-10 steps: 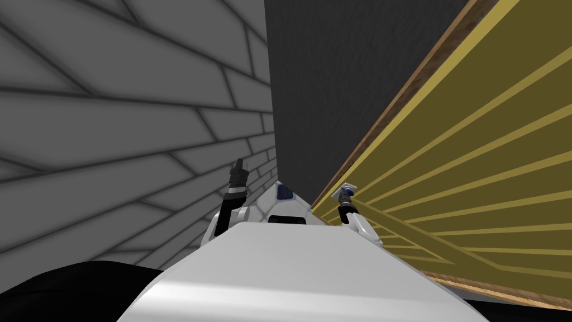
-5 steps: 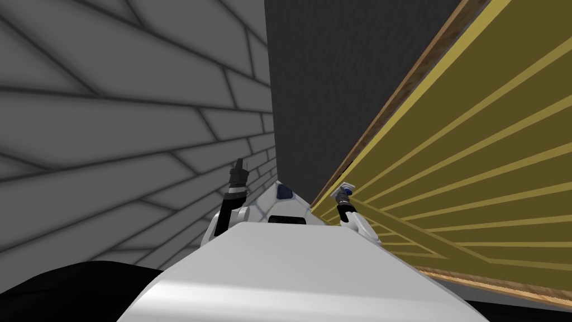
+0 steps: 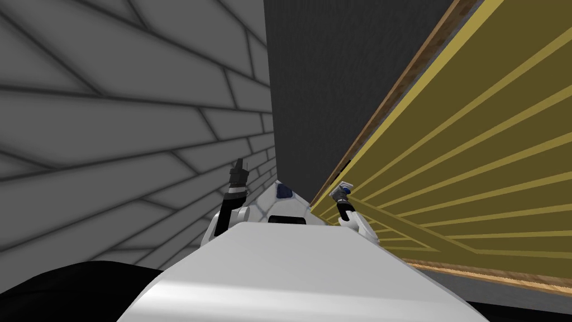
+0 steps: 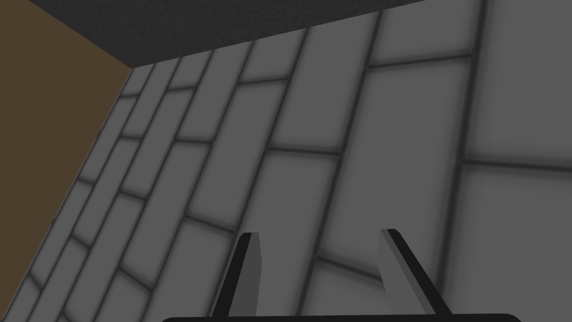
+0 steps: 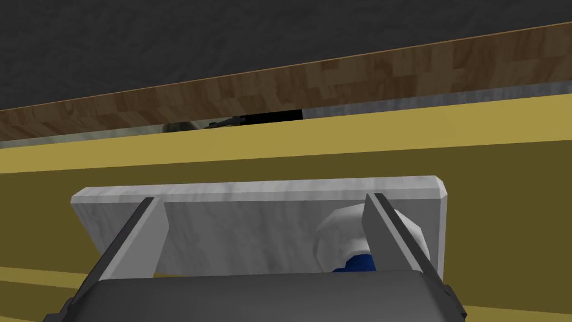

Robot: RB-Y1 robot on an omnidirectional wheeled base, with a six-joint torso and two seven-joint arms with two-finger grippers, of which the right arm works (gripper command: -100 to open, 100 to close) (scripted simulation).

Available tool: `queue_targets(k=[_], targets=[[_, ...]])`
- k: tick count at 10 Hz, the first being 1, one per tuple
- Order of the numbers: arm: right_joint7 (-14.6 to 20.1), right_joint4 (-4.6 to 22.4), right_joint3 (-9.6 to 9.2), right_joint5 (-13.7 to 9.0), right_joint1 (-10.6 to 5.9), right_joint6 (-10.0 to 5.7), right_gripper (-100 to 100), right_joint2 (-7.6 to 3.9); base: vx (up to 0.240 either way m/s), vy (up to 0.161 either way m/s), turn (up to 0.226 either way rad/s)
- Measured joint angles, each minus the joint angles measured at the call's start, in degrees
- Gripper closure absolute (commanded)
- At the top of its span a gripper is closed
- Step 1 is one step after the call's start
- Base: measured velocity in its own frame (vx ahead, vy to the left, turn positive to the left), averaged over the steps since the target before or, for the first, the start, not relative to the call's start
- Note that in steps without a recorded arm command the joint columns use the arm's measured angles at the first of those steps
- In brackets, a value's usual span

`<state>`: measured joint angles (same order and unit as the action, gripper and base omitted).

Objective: Pull the door open

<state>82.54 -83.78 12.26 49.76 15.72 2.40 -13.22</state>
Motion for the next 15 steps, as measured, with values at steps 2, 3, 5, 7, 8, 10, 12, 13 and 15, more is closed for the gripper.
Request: queue_targets(k=[2,3,5,7,8,10,12,13,15], targets=[[1.23,0.4,0.38,-3.08,-0.76,-1.35,100,0.63,-0.035,0.004,-0.041],[2.12,0.42,0.47,-4.7,-0.98,-2.13,100,0.7,-0.02,-0.006,0.014],[3.75,-0.4,0.22,-8.29,-0.97,-2.65,100,0.8,-0.039,-0.013,-0.036],[4.76,0.11,0.71,-11.44,-1.63,-4.23,100,1.14,-0.017,0.009,-0.009],[4.86,-0.14,0.75,-12.15,-1.38,-4.29,100,1.17,0.0,0.0,0.0],[4.91,-1.28,0.48,-12.46,-0.43,-4.02,100,1.27,0.0,0.0,0.0],[4.98,-0.51,0.72,-12.57,-0.97,-4.31,100,0.99,0.0,0.0,0.0],[4.48,0.13,1.38,-12.02,-1.34,-4.98,100,2.1,0.0,0.0,0.0],[5.82,-0.16,1.07,-12.76,-1.57,-5.36,100,1.33,-0.071,0.013,0.008]])
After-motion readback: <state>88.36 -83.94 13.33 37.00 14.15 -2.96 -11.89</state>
